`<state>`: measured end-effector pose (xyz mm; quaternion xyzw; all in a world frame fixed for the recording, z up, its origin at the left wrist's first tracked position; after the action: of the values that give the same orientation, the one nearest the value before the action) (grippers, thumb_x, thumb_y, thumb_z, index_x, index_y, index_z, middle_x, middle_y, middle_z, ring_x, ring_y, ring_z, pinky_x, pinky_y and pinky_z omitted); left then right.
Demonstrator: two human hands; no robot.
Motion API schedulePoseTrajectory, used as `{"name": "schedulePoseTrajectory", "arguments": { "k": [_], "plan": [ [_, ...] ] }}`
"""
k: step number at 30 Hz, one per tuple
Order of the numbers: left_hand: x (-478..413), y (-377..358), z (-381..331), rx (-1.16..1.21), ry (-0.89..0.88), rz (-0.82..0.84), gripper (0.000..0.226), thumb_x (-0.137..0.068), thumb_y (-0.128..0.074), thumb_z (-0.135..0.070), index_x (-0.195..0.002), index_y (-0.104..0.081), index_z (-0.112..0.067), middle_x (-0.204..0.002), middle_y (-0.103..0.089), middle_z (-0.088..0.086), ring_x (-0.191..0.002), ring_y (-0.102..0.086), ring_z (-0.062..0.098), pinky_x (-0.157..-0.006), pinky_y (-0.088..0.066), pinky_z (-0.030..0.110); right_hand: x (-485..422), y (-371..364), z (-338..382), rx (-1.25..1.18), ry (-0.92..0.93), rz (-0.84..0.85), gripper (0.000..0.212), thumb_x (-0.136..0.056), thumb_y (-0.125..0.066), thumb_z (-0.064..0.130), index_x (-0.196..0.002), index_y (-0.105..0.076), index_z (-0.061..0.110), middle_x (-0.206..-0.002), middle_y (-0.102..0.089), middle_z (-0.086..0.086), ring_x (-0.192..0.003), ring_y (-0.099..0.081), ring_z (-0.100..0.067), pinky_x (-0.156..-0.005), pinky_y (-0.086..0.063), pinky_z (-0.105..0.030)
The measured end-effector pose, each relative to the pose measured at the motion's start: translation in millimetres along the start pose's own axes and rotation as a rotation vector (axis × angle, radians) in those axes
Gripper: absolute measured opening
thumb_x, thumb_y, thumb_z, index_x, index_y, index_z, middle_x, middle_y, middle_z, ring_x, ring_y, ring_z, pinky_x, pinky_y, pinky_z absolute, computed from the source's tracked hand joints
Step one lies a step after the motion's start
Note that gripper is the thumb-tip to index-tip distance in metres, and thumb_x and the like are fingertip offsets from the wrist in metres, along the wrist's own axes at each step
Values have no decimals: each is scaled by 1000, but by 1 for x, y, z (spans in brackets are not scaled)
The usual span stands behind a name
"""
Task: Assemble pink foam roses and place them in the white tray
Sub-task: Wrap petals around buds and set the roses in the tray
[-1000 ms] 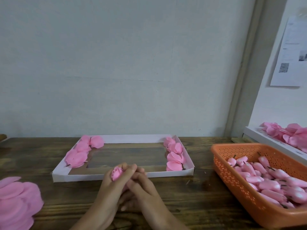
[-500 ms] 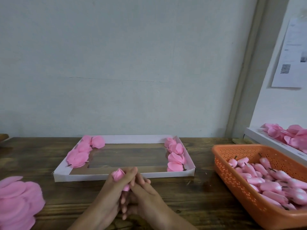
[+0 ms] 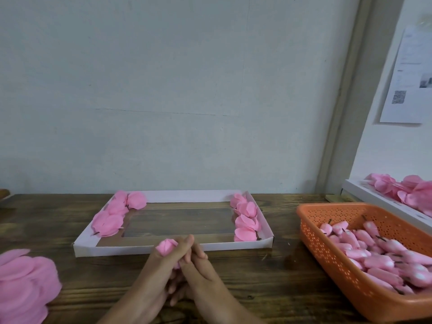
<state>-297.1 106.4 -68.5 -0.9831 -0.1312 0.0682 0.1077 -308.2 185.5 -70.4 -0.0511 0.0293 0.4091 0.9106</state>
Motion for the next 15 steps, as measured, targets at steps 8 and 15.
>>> {"name": "schedulePoseTrajectory", "arguments": {
  "k": [8,15],
  "plan": [
    [0,1,-4,-19,-46,-57,53,-72,-76,-61,-57,-52,-16,-102,-75,23,-84,-60,38,-36,-36,19,5,9,-2,284,103,-106,25,-99,-56,45,-123,-58,39,-80,-70,0,-73,-70,-20,-70,-63,-43],
    [-2,-1,-8,-66,-97,-4,53,-80,-73,-56,-57,-49,-15,-108,-76,22,-48,-51,22,-36,-34,15,6,5,2,188,125,-90,23,-108,-54,13,-130,-54,8,-75,-64,1,-68,-65,-16,-64,-57,-29]
  ]
}}
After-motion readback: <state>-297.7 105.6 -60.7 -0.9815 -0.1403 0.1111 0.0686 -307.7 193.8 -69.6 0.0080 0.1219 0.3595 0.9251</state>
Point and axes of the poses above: each hand's wrist, its own x-axis away from the middle knuckle, its own y-axis out of the back of the hand, z = x × y, the point moved 8 cm from there along -x, towards the middle knuckle
